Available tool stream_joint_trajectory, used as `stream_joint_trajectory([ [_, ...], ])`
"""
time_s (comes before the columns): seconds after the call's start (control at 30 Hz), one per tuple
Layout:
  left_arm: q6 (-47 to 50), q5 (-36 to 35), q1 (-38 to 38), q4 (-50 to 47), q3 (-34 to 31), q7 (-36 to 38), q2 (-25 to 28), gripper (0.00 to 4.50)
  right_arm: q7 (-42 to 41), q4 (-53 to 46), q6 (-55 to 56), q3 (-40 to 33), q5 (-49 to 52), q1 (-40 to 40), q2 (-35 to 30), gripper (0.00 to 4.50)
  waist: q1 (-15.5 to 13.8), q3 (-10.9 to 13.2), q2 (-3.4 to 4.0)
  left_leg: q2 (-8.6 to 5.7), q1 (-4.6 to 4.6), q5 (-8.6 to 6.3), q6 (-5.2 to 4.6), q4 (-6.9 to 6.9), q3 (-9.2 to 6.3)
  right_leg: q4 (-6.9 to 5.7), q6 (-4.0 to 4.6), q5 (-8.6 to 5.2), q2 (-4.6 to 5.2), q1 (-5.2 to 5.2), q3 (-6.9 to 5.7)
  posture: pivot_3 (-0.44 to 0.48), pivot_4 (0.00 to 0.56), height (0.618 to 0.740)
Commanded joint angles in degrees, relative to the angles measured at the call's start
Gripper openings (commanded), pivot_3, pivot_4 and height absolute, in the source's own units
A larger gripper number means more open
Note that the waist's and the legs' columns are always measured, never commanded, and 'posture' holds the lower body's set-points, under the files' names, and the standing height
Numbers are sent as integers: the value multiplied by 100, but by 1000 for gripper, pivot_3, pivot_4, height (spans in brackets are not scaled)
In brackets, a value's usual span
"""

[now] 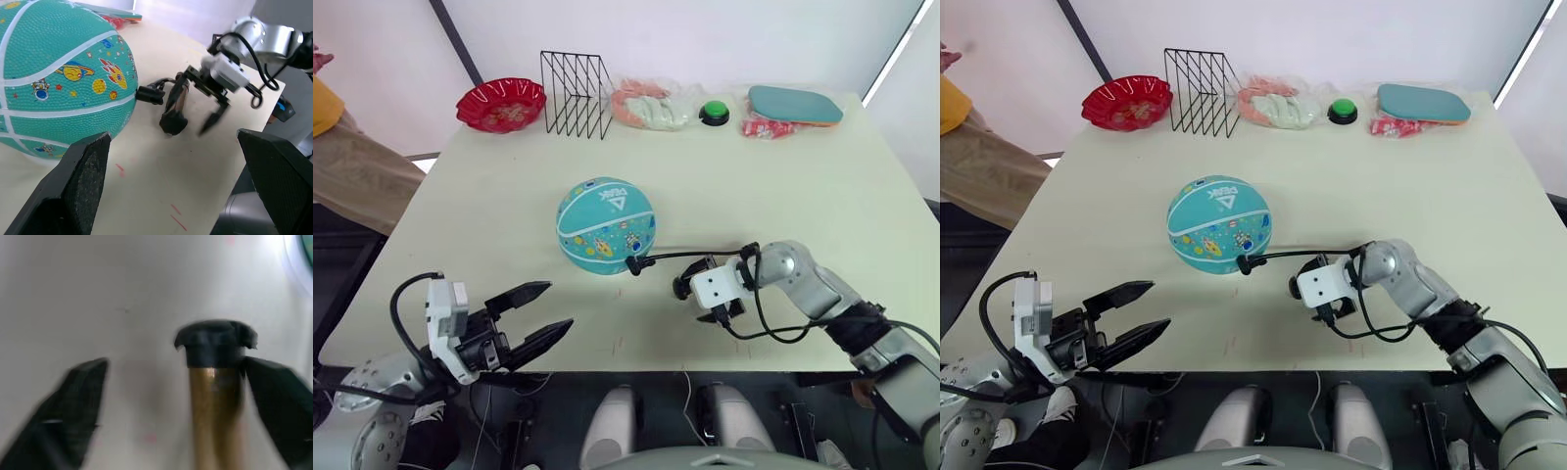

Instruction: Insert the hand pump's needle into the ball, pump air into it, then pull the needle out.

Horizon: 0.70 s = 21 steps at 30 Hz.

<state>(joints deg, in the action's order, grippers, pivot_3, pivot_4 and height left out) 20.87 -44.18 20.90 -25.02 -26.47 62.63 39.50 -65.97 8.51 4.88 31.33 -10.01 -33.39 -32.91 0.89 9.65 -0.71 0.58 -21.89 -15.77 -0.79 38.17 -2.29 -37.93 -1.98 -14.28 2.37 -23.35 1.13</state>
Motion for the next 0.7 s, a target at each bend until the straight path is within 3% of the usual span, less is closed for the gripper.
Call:
stream_joint_trajectory([
  [0.03, -14, -15, -100, 81, -103, 30, 125, 4377, -21, -687, -123, -669, 645, 143, -131, 4461, 24, 0, 1, 1, 3, 0, 0, 0, 4, -1, 0, 0, -3, 0, 4, 0, 150, 740],
  [0.23, 93, 104, -583, 357, 61, -104, 279, 4377, 50, -2586, -1222, -2182, 2630, 1689, -528, 4461, -30, 2, 2, 6, -8, 0, -1, -1, -23, 0, 1, 0, -11, 0, -13, 0, 150, 740],
  [0.37, 74, 303, -1171, 699, 205, -288, 338, 4377, 286, -3554, -1602, -3110, 3358, 2704, -792, 4461, -67, 9, 9, 2, -9, -1, -1, 1, -26, 2, 0, 0, -7, 2, -15, 0, 150, 740],
  [0.57, 4, 615, -2217, 1105, 615, -518, 313, 4377, 685, -4238, -1694, -3859, 3564, 3582, -951, 4461, -13, 15, -3, 3, 5, 0, -2, 12, -7, -3, -6, 5, -22, 10, -2, 0, 150, 740],
  [0.7, -226, 887, -2774, 1429, 893, -502, 241, 4377, 882, -4400, -1738, -3951, 3534, 3730, -986, 4461, -10, 18, -9, 1, 4, 0, -1, 14, 0, -3, -7, 6, -30, 10, -1, 0, 150, 740],
])
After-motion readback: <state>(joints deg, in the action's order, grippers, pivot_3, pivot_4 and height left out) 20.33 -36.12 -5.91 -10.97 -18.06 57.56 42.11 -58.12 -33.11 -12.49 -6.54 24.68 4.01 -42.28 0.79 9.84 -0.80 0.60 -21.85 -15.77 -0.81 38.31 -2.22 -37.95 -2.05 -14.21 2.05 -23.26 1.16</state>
